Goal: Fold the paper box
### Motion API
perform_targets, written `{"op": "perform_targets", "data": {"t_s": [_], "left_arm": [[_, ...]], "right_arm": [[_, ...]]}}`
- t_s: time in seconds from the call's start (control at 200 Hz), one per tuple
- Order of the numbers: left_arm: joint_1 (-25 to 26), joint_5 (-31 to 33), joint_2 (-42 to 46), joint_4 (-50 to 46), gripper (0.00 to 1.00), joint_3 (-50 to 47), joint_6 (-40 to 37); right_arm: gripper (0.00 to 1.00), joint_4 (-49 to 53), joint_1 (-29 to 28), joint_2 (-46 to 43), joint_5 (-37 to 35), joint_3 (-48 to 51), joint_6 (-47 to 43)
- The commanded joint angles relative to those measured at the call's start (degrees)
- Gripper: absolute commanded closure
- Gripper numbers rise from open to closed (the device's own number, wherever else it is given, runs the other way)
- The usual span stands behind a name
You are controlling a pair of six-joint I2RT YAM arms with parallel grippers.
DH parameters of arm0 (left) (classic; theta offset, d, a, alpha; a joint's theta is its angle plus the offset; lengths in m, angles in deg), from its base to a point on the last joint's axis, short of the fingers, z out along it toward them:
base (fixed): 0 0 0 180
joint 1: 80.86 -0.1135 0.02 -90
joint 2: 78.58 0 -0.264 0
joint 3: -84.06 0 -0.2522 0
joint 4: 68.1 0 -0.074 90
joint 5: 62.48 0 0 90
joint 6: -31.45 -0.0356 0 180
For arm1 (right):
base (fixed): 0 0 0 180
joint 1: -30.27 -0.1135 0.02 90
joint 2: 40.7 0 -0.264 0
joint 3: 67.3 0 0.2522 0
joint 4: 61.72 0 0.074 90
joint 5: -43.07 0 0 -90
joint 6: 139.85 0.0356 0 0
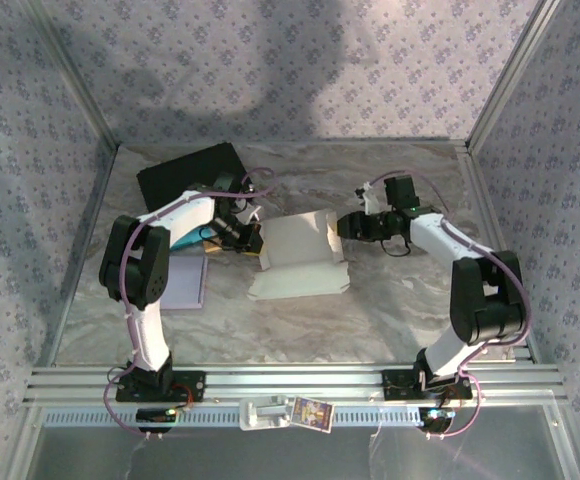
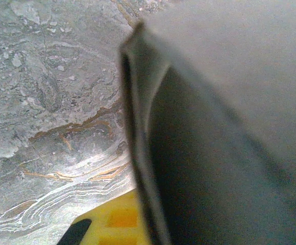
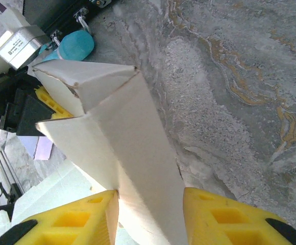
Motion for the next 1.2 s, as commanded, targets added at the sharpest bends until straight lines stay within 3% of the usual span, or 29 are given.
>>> {"op": "perform_targets", "data": {"t_s": [0.0, 0.455, 0.66, 0.949, 1.039, 1.194], "left_arm": [[0.6, -1.3, 1.0, 0.0, 1.0, -0.1, -0.9], [2.4, 0.6, 0.8, -1.0, 1.0, 0.9, -1.8], [3.3, 1.9, 0.7, -1.5, 1.0, 2.0, -1.1], [4.7, 3.6, 1.2, -2.1, 1.0, 2.6, -0.4], [5.0, 3.8, 1.4, -2.2, 1.0, 2.6, -0.2], [5.4, 4.4, 1.2, -2.3, 1.0, 2.8, -0.1]], "right_arm": [[0.6, 2.0, -1.0, 1.5, -1.4, -2.4, -2.0], [0.64, 6.1, -6.1, 4.5, -13.6, -6.6, -5.5], [0.74, 10.1, -9.4, 6.3, -25.4, -8.1, -5.8], [0.96, 10.6, -14.0, 7.0, -40.5, -7.8, -1.4], [0.97, 10.5, -14.9, 6.8, -43.2, -7.7, 0.3], [0.87, 12.0, -15.4, 8.7, -44.8, -9.9, 1.5]]}}
